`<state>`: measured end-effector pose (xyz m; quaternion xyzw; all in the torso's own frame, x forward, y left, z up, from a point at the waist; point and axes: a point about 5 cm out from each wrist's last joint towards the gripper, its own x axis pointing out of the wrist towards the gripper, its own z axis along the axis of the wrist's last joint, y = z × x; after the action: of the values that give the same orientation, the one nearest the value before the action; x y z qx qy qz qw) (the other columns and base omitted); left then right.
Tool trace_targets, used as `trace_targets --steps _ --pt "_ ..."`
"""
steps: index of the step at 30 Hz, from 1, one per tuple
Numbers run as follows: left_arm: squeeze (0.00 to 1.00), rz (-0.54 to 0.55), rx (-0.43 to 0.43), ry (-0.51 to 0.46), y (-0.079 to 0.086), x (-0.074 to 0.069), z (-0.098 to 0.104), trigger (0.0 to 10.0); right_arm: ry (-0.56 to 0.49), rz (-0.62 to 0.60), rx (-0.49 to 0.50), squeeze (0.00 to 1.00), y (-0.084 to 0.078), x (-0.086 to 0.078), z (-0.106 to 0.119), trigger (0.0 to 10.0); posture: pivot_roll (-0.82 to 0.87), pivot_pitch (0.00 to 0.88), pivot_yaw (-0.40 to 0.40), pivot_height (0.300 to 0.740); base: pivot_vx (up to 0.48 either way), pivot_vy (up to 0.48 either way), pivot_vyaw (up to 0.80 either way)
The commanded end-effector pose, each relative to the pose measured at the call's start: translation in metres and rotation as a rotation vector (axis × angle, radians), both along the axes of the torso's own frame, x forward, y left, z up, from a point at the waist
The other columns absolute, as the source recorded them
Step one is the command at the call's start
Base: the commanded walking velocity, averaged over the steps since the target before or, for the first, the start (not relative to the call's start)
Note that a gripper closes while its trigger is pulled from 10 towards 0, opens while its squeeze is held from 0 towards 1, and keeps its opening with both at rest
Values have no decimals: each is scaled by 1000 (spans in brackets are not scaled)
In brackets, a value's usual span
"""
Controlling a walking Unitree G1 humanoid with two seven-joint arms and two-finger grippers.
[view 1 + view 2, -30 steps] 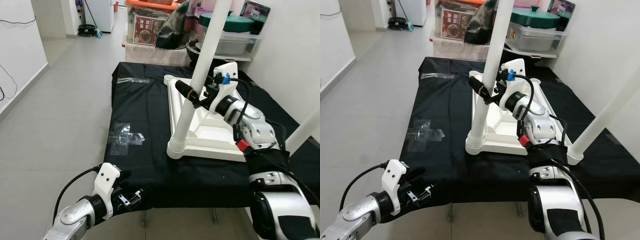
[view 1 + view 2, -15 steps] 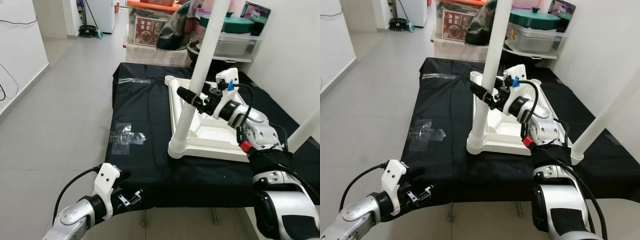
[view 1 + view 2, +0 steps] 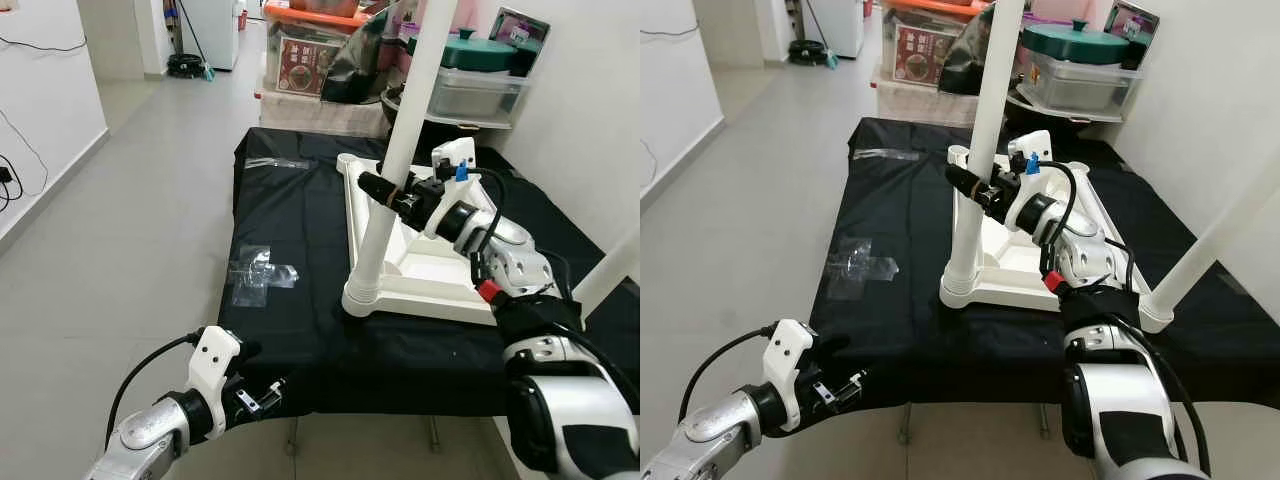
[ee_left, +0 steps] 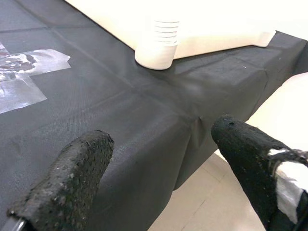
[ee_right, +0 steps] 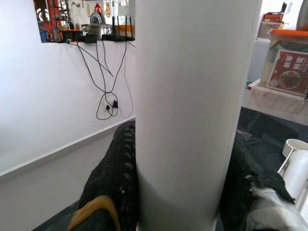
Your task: Building children table
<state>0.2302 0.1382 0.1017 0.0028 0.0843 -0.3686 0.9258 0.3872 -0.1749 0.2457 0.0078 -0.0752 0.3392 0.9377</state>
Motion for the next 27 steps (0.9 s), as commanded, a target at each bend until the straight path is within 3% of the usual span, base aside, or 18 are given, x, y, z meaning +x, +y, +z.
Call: trace_targets --steps 1,7,10,12,14,17,20,27 --pt "0 -15 24 14 0 -2 -4 10000 -16 -44 -3 0 -2 -2 -1 0 54 0 -129 740 0 0 0" --pt "0 -13 23 16 -1 -2 -4 10000 27 -167 24 0 5 -6 -18 0 49 0 -130 740 0 0 0" --pt "0 -7 23 16 0 -1 -4 10000 83 -363 31 0 12 -10 -36 0 48 0 -129 740 0 0 0" --pt "0 -6 22 16 0 -1 -4 10000 97 -415 26 0 13 -12 -40 0 48 0 -129 740 0 0 0" --pt "0 -3 20 14 -1 -1 -4 10000 150 -591 28 0 17 -16 -55 0 46 0 -131 740 0 0 0" --pt "0 0 19 13 -1 0 -4 10000 172 -656 42 0 19 -18 -61 0 47 0 -133 740 0 0 0" --pt "0 10 15 6 -1 1 -2 10000 216 -807 66 0 28 -24 -70 0 56 0 -141 740 0 0 0" --pt "0 27 16 4 1 1 -2 10000 212 -885 84 0 36 -30 -67 0 52 0 -145 740 0 0 0"
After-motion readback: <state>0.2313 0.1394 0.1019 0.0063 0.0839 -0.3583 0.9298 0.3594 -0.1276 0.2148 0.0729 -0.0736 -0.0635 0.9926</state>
